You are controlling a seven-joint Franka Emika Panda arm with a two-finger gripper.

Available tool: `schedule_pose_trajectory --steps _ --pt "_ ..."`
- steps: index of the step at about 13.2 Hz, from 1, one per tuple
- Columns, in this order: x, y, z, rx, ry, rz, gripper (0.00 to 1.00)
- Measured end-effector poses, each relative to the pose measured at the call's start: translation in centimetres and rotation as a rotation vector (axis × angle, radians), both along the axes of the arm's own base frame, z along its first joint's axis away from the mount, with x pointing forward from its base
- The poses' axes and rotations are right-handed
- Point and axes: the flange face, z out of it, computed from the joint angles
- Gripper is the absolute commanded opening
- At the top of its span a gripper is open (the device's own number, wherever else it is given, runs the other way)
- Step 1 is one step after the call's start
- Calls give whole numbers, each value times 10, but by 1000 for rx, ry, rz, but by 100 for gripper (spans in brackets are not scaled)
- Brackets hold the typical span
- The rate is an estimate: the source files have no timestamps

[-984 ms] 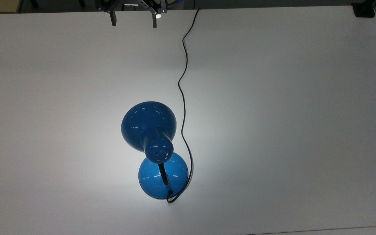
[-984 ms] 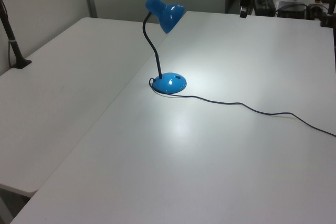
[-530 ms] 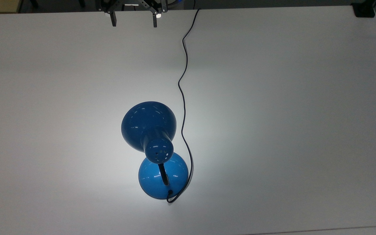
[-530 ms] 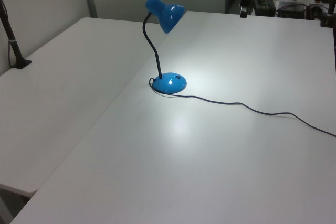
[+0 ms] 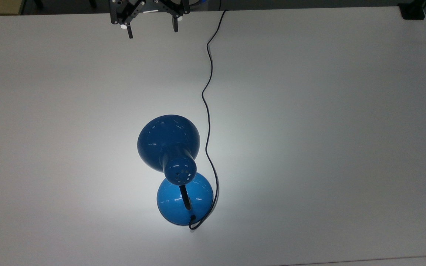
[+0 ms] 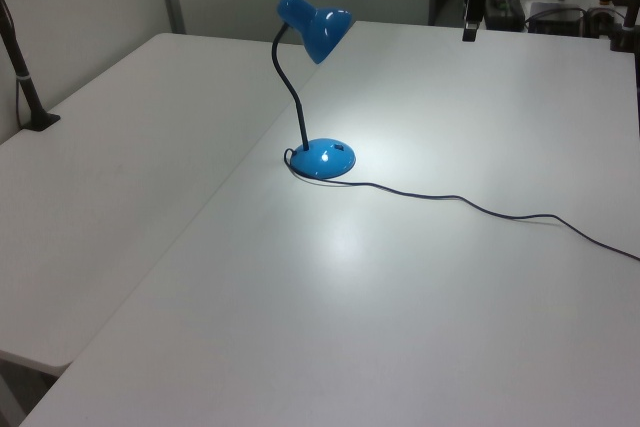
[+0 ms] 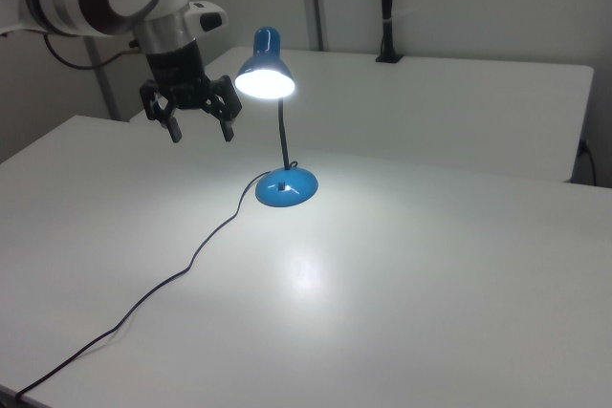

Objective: Turn off the lamp
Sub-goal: 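Move the gripper down toward the switch on the blue lamp base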

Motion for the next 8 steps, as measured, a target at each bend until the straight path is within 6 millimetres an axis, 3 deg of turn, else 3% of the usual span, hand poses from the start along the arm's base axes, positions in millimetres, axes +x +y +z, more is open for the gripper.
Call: schedule_pose_trajectory --steps 1,4,6,8 --pt "2 0 -5 -7 8 3 80" --pt "13 1 -24 -21 23 10 20" --pt "25 2 -41 -23 0 22 5" --pt "39 4 -60 -23 -39 30 0"
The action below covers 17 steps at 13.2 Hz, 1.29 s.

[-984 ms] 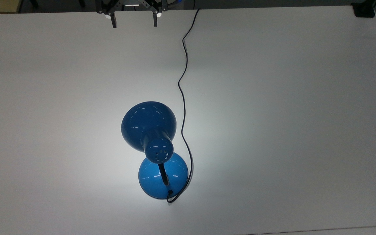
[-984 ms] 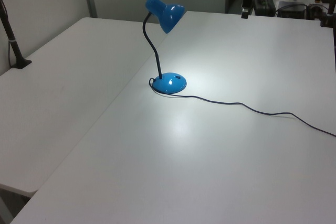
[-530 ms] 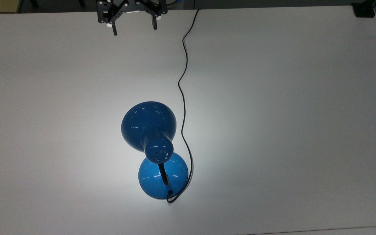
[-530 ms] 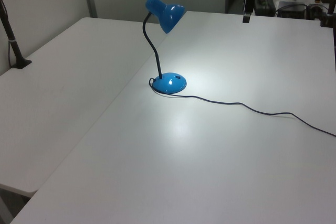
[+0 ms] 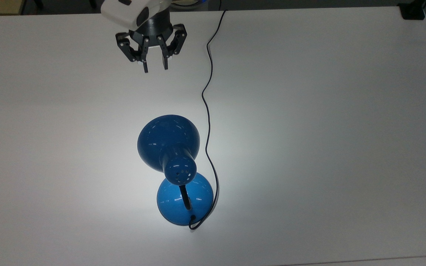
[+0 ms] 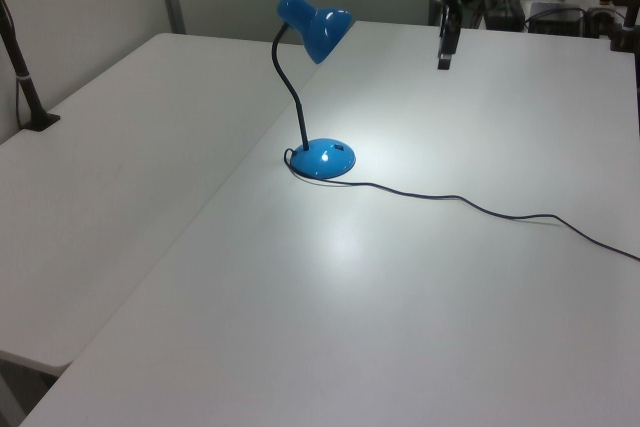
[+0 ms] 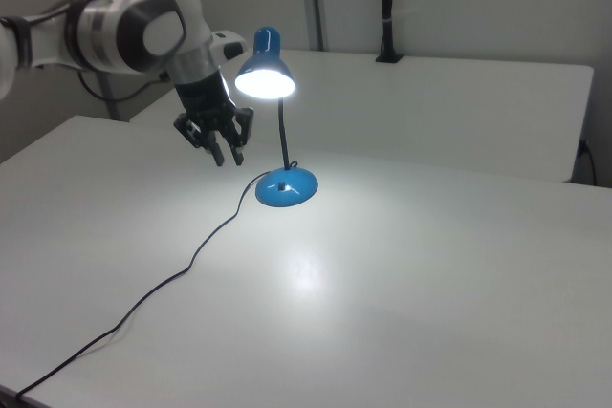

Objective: Turn off the lamp
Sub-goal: 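Move the gripper down toward the switch on the blue lamp base, then press the switch on the lamp base with the gripper fingers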

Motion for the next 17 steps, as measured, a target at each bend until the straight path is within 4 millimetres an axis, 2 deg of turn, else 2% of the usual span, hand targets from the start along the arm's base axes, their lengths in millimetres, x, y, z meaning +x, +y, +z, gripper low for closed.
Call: schedule_pose_trajectory --steps 6,9,13,17 --pt "42 7 -57 2 -124 23 0" --pt "59 17 -85 7 -187 37 0" --pt "77 30 -128 26 -262 15 0" --pt "87 36 -161 45 -313 -15 0"
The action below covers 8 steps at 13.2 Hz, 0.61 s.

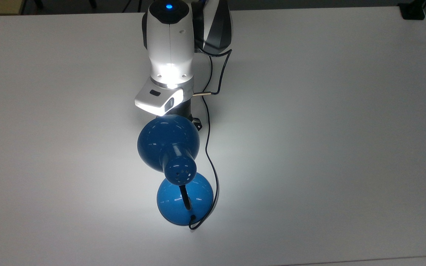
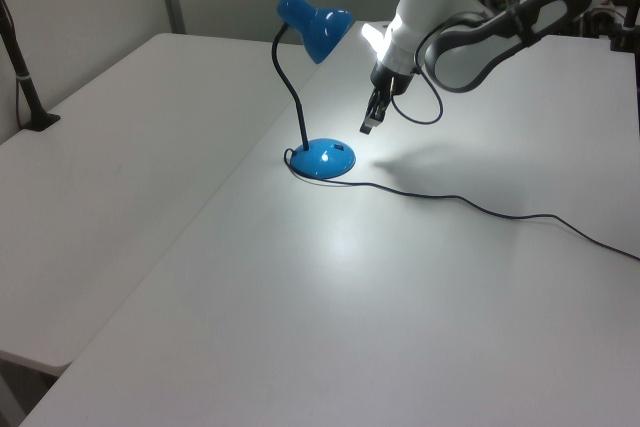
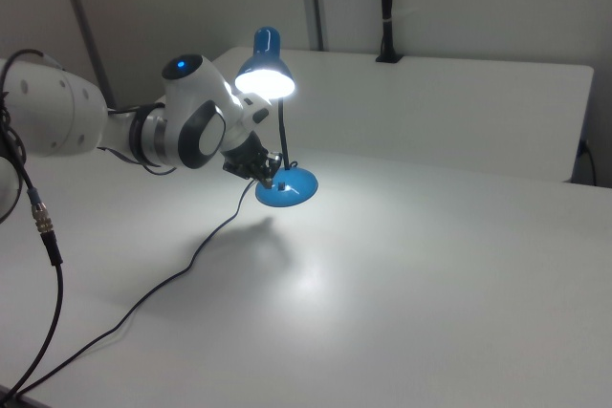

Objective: Turn off the lamp
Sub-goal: 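Press the switch on the lamp base with the gripper fingers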

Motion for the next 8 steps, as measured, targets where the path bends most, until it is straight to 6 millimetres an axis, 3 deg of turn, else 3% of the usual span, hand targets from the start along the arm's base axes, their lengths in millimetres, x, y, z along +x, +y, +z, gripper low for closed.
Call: schedule_pose_trajectory --steps 3,8 --pt "9 4 -14 27 -55 -34 0" --pt "30 9 -20 53 -79 -80 0"
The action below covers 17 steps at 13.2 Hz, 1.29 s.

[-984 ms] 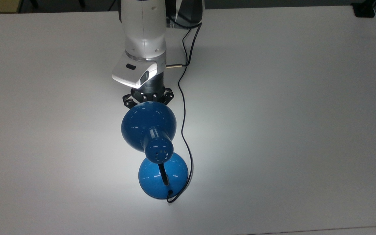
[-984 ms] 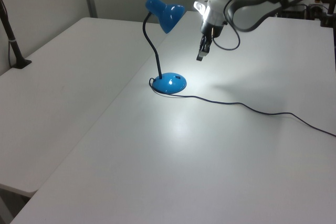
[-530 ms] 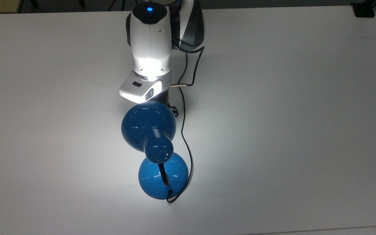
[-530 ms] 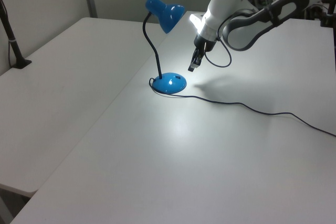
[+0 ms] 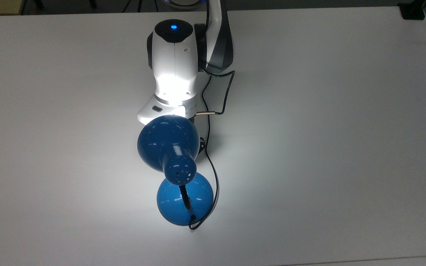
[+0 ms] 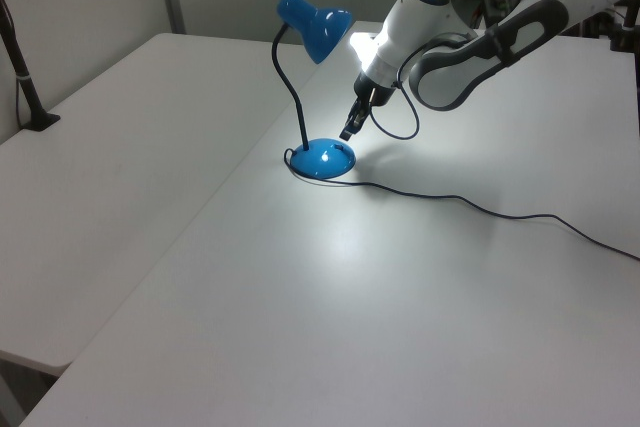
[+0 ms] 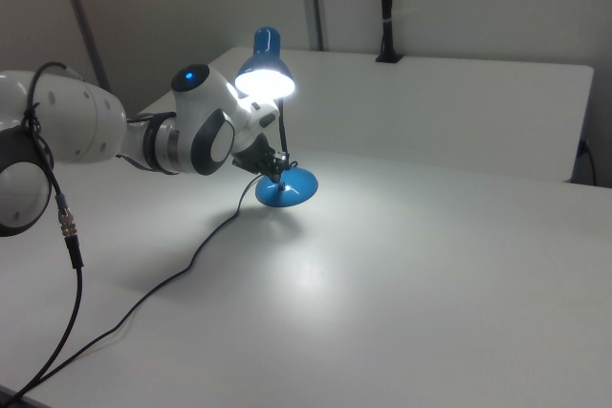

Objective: Turn off the lamp
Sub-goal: 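Press the switch on the lamp base with the gripper fingers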

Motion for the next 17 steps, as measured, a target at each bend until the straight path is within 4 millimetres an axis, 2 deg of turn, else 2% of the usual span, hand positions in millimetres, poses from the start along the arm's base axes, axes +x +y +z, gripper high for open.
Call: schedule_pose_trajectory --steps 10,17 --pt "5 8 -13 6 9 -4 0" --pt "5 4 -17 2 14 -9 0"
